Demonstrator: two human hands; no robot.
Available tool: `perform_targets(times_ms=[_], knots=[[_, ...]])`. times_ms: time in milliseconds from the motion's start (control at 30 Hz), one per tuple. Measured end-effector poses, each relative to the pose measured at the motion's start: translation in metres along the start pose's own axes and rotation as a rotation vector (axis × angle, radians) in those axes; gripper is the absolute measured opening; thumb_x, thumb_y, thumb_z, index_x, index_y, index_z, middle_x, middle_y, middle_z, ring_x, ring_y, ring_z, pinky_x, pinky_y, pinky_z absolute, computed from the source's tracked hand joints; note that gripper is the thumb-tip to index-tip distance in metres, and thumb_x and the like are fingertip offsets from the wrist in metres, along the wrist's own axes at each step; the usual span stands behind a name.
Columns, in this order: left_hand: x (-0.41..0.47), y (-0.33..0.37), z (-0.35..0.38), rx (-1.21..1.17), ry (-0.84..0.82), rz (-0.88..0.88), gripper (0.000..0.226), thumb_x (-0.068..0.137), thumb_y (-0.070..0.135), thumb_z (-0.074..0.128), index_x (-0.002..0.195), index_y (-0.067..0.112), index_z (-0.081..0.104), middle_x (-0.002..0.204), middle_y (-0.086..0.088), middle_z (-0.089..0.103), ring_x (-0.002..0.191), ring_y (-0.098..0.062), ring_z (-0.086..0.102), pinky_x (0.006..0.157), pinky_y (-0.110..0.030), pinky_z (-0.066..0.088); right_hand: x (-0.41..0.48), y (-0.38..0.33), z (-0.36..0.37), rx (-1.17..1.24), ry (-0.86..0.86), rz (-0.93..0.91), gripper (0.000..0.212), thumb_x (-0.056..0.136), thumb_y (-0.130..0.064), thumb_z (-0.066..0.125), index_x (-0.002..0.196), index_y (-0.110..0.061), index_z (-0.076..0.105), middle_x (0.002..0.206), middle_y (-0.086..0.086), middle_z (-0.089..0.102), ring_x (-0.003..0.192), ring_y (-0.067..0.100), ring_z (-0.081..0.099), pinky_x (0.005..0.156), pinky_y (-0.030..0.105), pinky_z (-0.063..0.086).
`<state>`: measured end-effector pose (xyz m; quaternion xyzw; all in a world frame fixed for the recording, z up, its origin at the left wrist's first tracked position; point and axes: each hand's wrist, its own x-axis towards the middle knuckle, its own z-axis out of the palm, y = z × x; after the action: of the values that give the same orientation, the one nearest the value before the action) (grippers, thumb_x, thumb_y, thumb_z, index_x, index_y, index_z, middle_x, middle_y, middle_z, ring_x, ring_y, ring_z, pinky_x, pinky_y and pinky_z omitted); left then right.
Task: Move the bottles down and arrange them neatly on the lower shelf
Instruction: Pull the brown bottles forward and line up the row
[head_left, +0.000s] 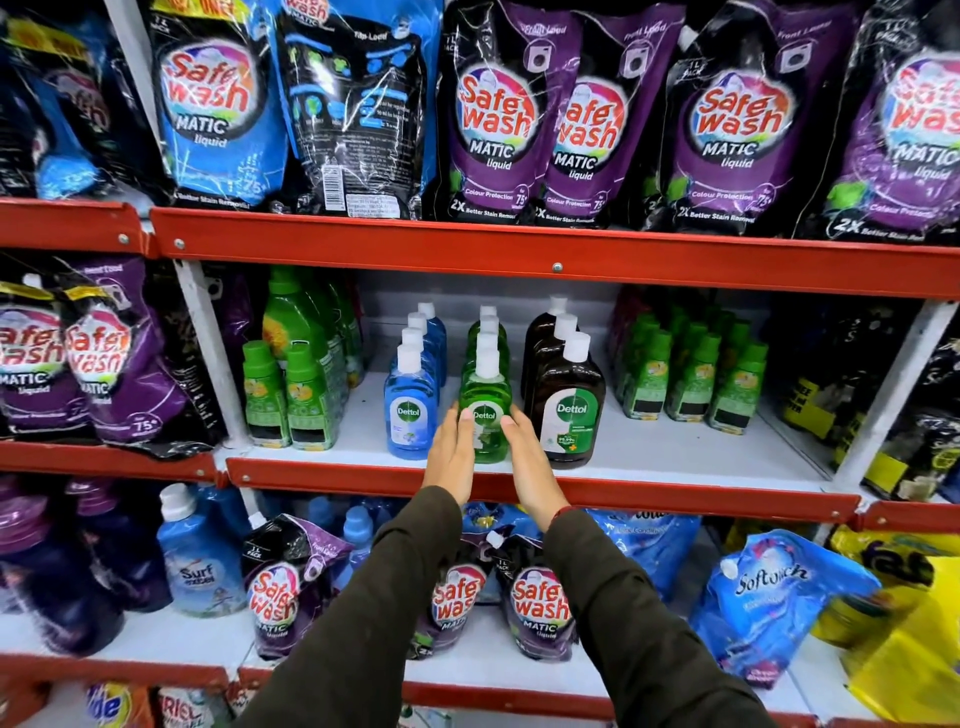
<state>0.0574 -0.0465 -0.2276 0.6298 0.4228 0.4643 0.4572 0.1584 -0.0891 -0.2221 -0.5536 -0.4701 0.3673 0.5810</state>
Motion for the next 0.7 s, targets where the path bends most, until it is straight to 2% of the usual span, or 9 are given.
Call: perform_targets(times_ms=[100,200,267,333,433,500,600,667,700], knots=[[-0.009,-0.003,0.000,0.046,0.074,0.067,0.059,0.108,0.044,0.032,0.159,0.015,0.025,0.166,-0.003,0.027,0.153,-0.016,0.022,0.126,-0.033,0.015,-0.010,-0.005,0.004,-0.003,0.076,-0.057,0.059,0.099,-0.050,0.043,0.150,-0.024,0.035,0.152,-0.006,0.033,0.139,0.007,0.035,0.119,0.029,0.025],[-0.018,-0.006,-0.008,0.047,0.211,0.207,0.048,0.106,0.040,0.034,0.149,0.018,0.043,0.153,-0.004,0.046,0.137,-0.011,0.042,0.116,-0.023,0.030,-0.020,-0.005,0.013,0.109,0.228,-0.150,0.034,0.100,-0.041,0.045,0.127,-0.022,0.056,0.135,0.001,0.049,0.116,0.011,0.053,0.101,0.031,0.045],[-0.020,-0.007,-0.018,0.051,0.289,0.272,0.047,0.103,0.038,0.034,0.141,0.016,0.051,0.142,-0.004,0.054,0.125,-0.007,0.048,0.105,-0.007,0.032,-0.022,-0.008,0.023,0.204,0.198,-0.132,0.028,0.102,-0.037,0.043,0.112,-0.019,0.061,0.117,0.006,0.061,0.104,0.018,0.061,0.086,0.034,0.054],[-0.019,-0.006,-0.030,0.061,0.371,0.322,0.046,0.102,0.034,0.034,0.139,0.012,0.051,0.139,-0.006,0.051,0.122,-0.006,0.046,0.099,0.000,0.028,-0.021,-0.014,0.036,0.225,0.065,-0.068,0.034,0.104,-0.036,0.037,0.116,-0.019,0.063,0.113,0.001,0.065,0.110,0.021,0.062,0.090,0.037,0.052],[-0.006,-0.005,-0.046,0.033,0.432,0.242,0.051,0.106,0.035,0.034,0.151,0.012,0.039,0.154,-0.008,0.035,0.136,-0.012,0.037,0.104,-0.008,0.022,-0.011,-0.015,0.056,0.179,-0.101,0.010,0.049,0.102,-0.049,0.033,0.142,-0.025,0.048,0.150,-0.002,0.048,0.140,0.017,0.044,0.115,0.042,0.038],[0.006,-0.009,-0.055,0.007,0.380,0.097,0.054,0.110,0.036,0.031,0.158,0.013,0.026,0.167,-0.010,0.019,0.151,-0.020,0.022,0.110,-0.018,0.014,-0.008,-0.019,0.069,0.121,-0.132,0.051,0.075,0.089,-0.067,0.037,0.152,-0.027,0.032,0.163,-0.007,0.029,0.150,0.011,0.026,0.125,0.045,0.022],[0.022,-0.015,-0.066,-0.030,0.243,-0.028,0.060,0.109,0.044,0.025,0.160,0.014,0.016,0.170,-0.004,0.012,0.157,-0.017,0.009,0.121,-0.028,0.006,0.001,-0.020,0.078,0.106,-0.182,0.097,0.101,0.070,-0.082,0.038,0.155,-0.028,0.026,0.165,-0.008,0.026,0.151,0.008,0.025,0.127,0.043,0.017],[0.032,-0.022,-0.072,-0.056,0.159,-0.038,0.068,0.106,0.056,0.026,0.160,0.015,0.022,0.167,-0.001,0.022,0.155,-0.016,0.017,0.125,-0.030,0.007,0.005,-0.019,0.080,0.111,-0.208,0.116,0.097,0.072,-0.080,0.038,0.153,-0.027,0.030,0.162,-0.006,0.032,0.148,0.008,0.030,0.126,0.038,0.019],[0.042,-0.035,-0.075,-0.085,0.130,-0.042,0.079,0.099,0.070,0.029,0.158,0.018,0.029,0.166,-0.001,0.029,0.153,-0.017,0.025,0.128,-0.037,0.011,0.005,-0.018,0.080,0.113,-0.218,0.124,0.090,0.077,-0.077,0.038,0.151,-0.027,0.034,0.160,-0.005,0.036,0.146,0.008,0.034,0.125,0.036,0.021]])
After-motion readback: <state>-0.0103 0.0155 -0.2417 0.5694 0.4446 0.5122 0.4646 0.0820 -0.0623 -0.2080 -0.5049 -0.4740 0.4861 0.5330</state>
